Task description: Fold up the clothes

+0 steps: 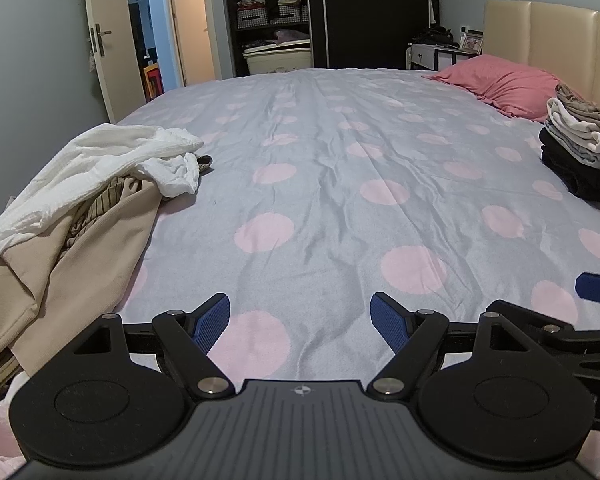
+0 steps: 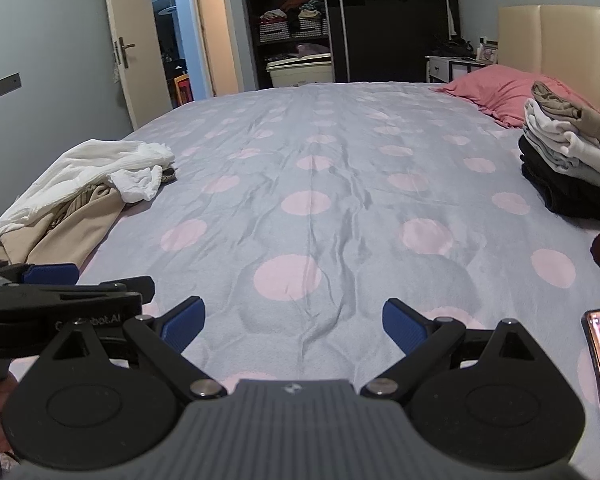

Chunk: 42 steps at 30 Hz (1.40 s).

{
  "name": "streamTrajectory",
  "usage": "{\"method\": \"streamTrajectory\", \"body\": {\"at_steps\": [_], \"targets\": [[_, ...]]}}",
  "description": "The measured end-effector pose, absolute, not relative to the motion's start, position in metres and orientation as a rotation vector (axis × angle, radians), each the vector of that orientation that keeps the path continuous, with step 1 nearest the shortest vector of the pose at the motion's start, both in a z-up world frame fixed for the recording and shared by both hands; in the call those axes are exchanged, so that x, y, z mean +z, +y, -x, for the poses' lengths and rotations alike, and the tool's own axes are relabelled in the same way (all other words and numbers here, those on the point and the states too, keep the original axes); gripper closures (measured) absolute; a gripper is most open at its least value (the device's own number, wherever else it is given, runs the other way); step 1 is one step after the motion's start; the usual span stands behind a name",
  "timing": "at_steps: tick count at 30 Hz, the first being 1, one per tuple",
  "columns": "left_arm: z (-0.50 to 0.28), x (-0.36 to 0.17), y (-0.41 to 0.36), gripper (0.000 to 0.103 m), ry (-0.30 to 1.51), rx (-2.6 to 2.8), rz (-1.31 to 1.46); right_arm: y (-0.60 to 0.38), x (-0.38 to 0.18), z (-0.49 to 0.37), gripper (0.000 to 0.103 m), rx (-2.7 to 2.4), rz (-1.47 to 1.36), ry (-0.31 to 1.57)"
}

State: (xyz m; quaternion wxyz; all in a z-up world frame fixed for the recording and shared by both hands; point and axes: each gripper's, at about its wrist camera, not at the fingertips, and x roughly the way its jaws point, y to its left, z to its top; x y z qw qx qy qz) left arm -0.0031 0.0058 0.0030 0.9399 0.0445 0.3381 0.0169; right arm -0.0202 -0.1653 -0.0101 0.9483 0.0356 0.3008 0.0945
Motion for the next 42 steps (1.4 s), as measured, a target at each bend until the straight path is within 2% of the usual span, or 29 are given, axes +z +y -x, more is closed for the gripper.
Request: {"method": "streamTrajectory", "body": {"at_steps": [9, 17, 20, 26, 36, 39, 40, 41, 42], "targets": [[-0.012, 0.022, 0.054, 0.028, 0.688, 0.086, -0.097, -0.157, 0.015, 0.015, 0.006, 0.256, 0.002, 0.643], [-0.034, 0.038, 0.109, 0.04, 0.678, 0.185, -0.147, -0.164, 0.04, -0.009, 0.006, 0.332, 0.064, 0.724], [-0.048, 0.04, 0.139, 0.042, 0.683, 0.248, -0.184, -0.161, 0.043, -0.019, 0.006, 0.358, 0.126, 0.734], [-0.073, 0.028, 0.194, 0.042, 0.658, 0.365, -0.313, -0.157, 0.038, -0.046, 0.006, 0.396, 0.15, 0.752], [-0.104, -0.016, 0.237, 0.037, 0.647, 0.353, -0.522, -0.143, 0.008, -0.077, 0.006, 0.398, 0.133, 0.81], [-0.106, -0.009, 0.24, 0.038, 0.637, 0.352, -0.499, -0.141, 0.001, -0.081, 0.006, 0.402, 0.134, 0.832], [-0.107, -0.006, 0.24, 0.046, 0.634, 0.353, -0.486, -0.14, 0.0, -0.082, 0.006, 0.404, 0.136, 0.832], [-0.107, -0.003, 0.241, 0.063, 0.63, 0.354, -0.474, -0.139, -0.001, -0.083, 0.006, 0.405, 0.14, 0.83], [-0.108, 0.0, 0.242, 0.071, 0.626, 0.355, -0.462, -0.139, -0.001, -0.083, 0.006, 0.404, 0.142, 0.828]]}}
